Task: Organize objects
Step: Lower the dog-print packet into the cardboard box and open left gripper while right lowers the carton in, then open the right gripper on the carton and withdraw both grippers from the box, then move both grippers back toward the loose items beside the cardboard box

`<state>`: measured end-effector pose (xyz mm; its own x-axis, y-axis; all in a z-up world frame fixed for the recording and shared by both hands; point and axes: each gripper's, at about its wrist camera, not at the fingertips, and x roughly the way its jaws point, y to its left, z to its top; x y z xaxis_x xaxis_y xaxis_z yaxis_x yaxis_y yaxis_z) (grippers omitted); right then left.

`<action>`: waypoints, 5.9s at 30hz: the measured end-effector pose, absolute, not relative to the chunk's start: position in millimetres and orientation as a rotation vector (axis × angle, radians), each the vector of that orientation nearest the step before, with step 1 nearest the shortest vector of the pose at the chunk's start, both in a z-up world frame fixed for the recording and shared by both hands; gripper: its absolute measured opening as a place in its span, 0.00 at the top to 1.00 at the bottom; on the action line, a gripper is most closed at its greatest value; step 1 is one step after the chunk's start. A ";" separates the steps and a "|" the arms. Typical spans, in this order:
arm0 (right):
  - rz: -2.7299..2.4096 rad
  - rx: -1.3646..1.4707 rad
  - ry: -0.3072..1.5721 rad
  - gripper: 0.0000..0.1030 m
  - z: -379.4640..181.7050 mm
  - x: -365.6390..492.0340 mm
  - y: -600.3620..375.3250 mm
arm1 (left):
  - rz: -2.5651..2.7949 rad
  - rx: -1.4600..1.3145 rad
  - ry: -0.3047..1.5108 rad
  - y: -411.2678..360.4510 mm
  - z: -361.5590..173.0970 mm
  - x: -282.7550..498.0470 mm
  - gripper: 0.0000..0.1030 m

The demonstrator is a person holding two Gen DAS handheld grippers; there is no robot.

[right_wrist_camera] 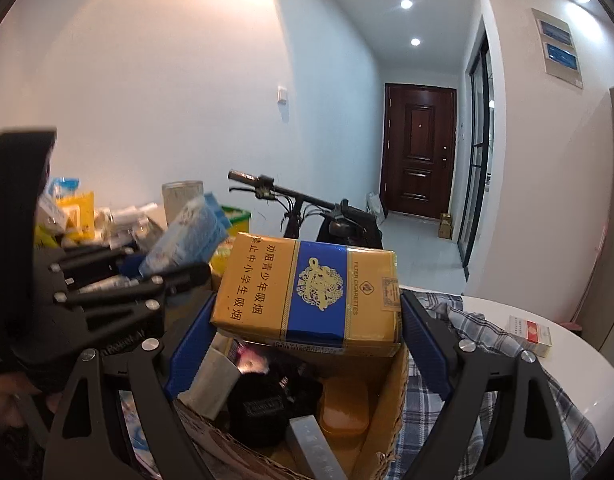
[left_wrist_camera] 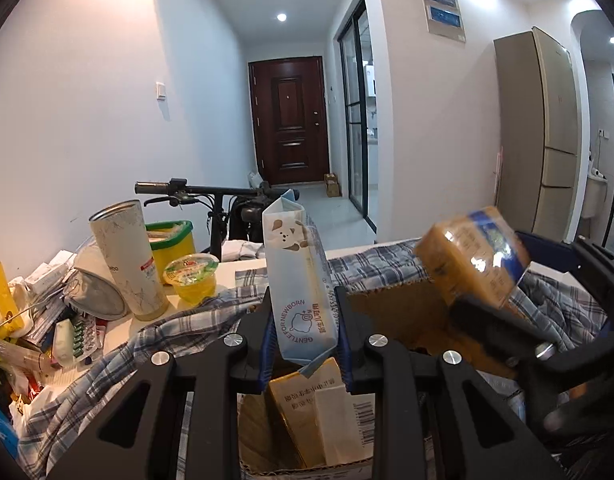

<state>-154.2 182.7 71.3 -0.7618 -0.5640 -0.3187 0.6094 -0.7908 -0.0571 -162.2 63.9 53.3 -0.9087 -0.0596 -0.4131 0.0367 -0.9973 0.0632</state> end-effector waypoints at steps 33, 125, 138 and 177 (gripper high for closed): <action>-2.476 0.398 0.000 0.15 73.0 -160.3 210.3 | -3.024 0.604 0.080 53.5 60.6 -155.9 0.00; -2.371 0.629 0.111 0.00 36.4 -79.4 284.5 | -3.021 0.604 0.188 36.5 70.2 -143.4 0.00; -2.379 0.605 0.139 0.00 39.2 -73.3 282.6 | -3.021 0.613 0.098 48.7 69.4 -143.8 0.00; -2.361 0.674 0.154 0.00 33.1 -80.3 280.2 | -3.115 0.452 0.088 68.2 133.5 -51.6 0.00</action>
